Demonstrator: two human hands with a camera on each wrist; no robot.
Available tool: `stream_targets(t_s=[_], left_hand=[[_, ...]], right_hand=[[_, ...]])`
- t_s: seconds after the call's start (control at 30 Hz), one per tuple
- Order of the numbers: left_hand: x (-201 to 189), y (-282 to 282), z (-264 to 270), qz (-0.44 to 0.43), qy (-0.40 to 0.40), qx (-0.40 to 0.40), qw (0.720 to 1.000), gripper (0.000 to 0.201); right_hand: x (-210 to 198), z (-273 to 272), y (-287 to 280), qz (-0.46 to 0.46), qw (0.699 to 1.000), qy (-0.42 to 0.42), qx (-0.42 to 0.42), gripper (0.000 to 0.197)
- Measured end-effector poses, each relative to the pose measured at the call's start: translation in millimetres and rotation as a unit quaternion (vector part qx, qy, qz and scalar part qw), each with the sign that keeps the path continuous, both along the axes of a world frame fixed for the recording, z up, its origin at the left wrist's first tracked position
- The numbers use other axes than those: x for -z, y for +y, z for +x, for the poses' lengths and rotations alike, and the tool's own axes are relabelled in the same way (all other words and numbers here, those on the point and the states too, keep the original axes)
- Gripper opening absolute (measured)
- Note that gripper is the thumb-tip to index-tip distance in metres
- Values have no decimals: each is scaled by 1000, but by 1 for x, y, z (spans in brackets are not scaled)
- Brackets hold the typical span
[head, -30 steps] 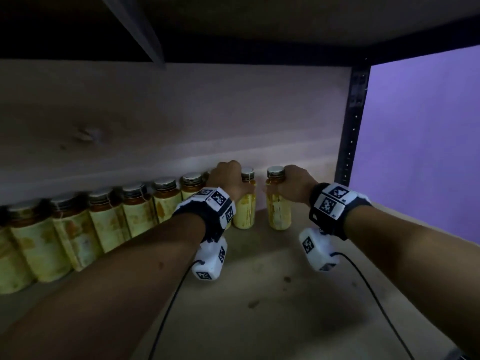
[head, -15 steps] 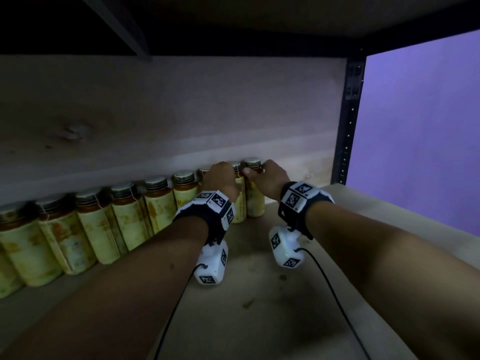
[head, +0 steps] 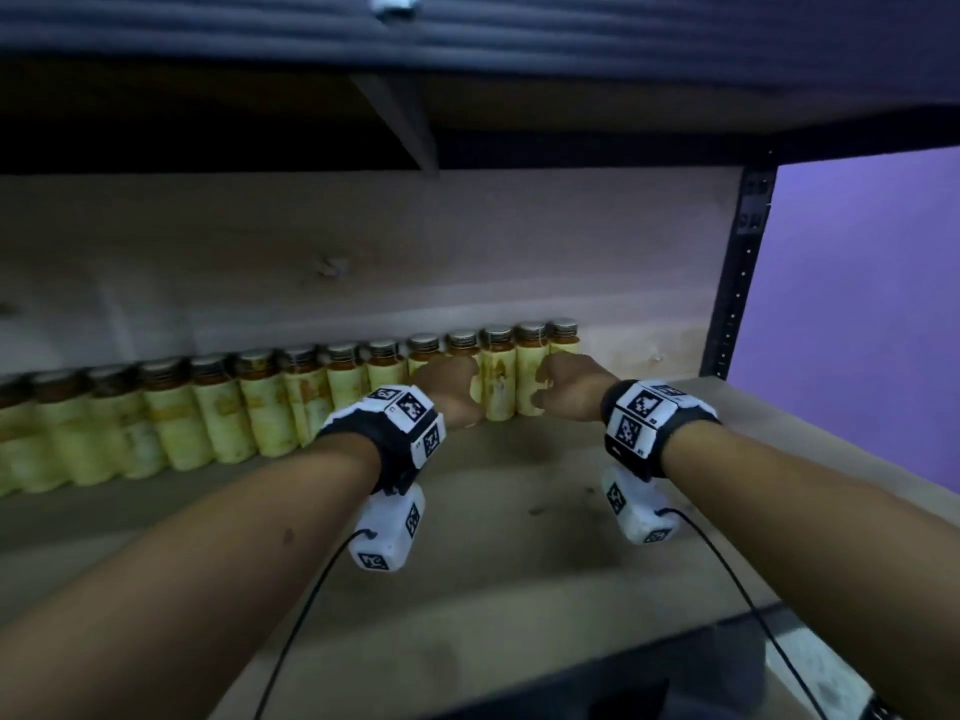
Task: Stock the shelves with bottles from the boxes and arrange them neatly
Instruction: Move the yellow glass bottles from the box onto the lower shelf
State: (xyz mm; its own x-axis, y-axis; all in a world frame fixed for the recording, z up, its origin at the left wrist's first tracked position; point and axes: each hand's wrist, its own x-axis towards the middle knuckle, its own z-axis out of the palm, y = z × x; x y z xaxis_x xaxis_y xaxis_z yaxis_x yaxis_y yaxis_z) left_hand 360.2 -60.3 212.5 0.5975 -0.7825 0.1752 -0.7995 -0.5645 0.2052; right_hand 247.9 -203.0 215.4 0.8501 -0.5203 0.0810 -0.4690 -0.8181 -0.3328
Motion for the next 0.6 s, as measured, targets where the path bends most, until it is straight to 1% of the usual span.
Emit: stream_targets(t_s=[0.03, 0.1, 0.17, 0.23, 0.33, 0.4, 0.5, 0.6], left_hand=[[-3, 19, -4, 12, -1, -9, 1000, 61], [-7, 58, -15, 31, -16, -9, 999, 57], [-9, 97, -30, 43, -33, 0, 999, 48], [-11, 134, -46, 56, -17, 1, 998, 36], [-10, 187, -71, 76, 54, 15, 996, 19], [-3, 222, -88, 82, 110, 35, 990, 13], [27, 264, -111, 92, 221, 56, 969, 13], [76, 296, -128, 139, 317, 69, 936, 22]], right_hand=[[0, -5, 16, -9, 1000, 15, -15, 44], [0, -12, 48, -32, 998, 24, -54, 41], [1, -21, 83, -32, 995, 21, -88, 34], [2, -30, 118, -27, 992, 36, -115, 29], [4, -50, 171, -22, 985, 61, -160, 20], [9, -65, 204, -6, 980, 73, -186, 23], [27, -88, 247, 46, 970, 96, -220, 25], [60, -108, 278, 88, 960, 114, -241, 20]])
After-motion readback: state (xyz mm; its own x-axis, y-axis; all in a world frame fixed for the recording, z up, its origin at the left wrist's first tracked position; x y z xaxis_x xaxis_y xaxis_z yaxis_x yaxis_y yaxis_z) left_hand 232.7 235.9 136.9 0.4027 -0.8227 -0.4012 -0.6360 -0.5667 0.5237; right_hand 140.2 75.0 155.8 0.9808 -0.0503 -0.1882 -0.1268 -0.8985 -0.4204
